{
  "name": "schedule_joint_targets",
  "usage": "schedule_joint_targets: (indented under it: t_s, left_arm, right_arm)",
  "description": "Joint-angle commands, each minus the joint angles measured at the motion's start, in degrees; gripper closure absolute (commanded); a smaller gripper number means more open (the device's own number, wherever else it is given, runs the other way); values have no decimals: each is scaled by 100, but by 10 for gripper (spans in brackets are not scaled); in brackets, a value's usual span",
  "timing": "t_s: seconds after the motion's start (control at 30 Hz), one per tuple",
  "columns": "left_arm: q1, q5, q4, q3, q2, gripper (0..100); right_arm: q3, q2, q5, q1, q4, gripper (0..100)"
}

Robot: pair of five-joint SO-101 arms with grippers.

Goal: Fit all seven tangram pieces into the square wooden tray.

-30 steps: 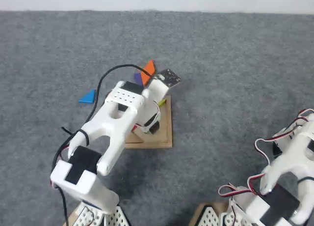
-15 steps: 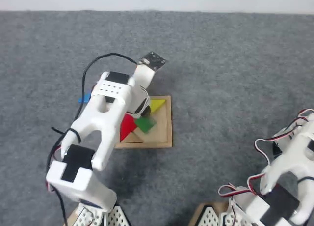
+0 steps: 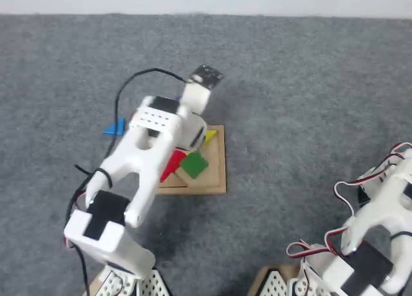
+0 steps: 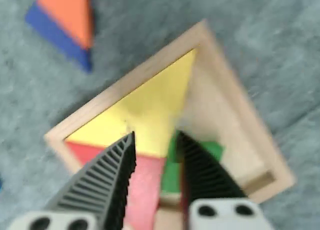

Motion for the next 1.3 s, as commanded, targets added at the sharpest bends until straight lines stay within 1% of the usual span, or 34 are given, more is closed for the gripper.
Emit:
schedule_joint_targets:
  t_s: [0.0, 0.1, 0.3, 0.4, 0.5, 0.6, 0.7, 0.87, 0.97, 1.1, 1.27]
  left_arm:
    - [510, 536, -721, 338, -26, 984]
    - [712, 668, -905, 576, -26, 988]
    - [1046, 642, -923, 752, -26, 988]
    - [993, 668, -844, 778, -26, 988]
    - [774, 651, -440, 787, -18, 988]
    - [659, 633, -378, 857, 97, 988]
    - [695, 607, -255, 848, 105, 988]
    - [782, 281, -70, 796, 79, 989]
    - [765, 281, -176, 910, -255, 990]
    - [738, 255, -466, 1569, -949, 990]
    - [686, -44, -703, 2229, -1758, 990]
  right_arm:
    - [-246, -277, 79, -101, -84, 967]
    - [-246, -277, 79, -101, -84, 967]
    - [-246, -277, 79, -101, -84, 967]
    - [-246, -277, 79, -101, -84, 967]
    - [-246, -277, 79, -92, -84, 967]
    - [-246, -277, 79, -101, -84, 967]
    - [-246, -277, 79, -92, -84, 967]
    - [-246, -277, 79, -84, -84, 967]
    - [-246, -277, 79, -92, -84, 967]
    - [-246, -277, 79, -92, -84, 967]
    - [-246, -277, 79, -92, -84, 967]
